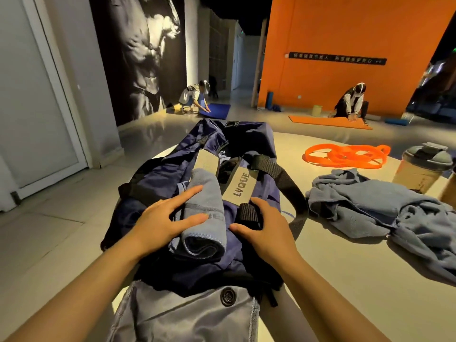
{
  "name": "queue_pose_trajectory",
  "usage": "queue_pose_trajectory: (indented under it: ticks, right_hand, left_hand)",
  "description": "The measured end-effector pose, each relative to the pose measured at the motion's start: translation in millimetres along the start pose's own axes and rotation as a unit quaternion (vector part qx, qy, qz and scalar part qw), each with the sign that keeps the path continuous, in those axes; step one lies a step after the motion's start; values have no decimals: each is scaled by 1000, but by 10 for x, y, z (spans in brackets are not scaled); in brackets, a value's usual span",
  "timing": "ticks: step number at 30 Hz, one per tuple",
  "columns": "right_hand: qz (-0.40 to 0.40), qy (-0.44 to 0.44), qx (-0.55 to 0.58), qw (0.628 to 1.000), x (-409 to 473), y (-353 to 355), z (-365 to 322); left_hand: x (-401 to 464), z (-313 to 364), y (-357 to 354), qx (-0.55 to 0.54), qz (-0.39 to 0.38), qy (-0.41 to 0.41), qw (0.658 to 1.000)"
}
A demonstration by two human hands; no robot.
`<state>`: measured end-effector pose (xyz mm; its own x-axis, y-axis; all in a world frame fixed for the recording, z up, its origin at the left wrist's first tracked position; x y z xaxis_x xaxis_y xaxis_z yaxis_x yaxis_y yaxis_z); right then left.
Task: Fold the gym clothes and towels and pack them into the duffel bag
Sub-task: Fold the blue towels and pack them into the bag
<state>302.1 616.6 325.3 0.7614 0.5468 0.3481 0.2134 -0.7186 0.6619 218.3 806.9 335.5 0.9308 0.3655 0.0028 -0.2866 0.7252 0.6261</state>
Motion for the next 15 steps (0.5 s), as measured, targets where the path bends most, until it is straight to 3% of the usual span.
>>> queue_pose_trajectory:
  ticks: [15]
  right_hand:
    - [-33,13,110,993,-791,183,-137]
  left_hand:
    - [-833,252,-227,3,-17,12,1000]
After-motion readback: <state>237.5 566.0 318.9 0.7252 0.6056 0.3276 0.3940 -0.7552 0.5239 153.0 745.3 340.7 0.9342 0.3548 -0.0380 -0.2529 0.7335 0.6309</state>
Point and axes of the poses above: each hand's wrist, its own x-axis towards the middle knuckle, its own y-axis out of the back of the hand, z = x × y, the point moved 10 cm from there along x, towards the middle knuckle, and after that the axes turned 13 degrees about y, right-handed, at the moved point
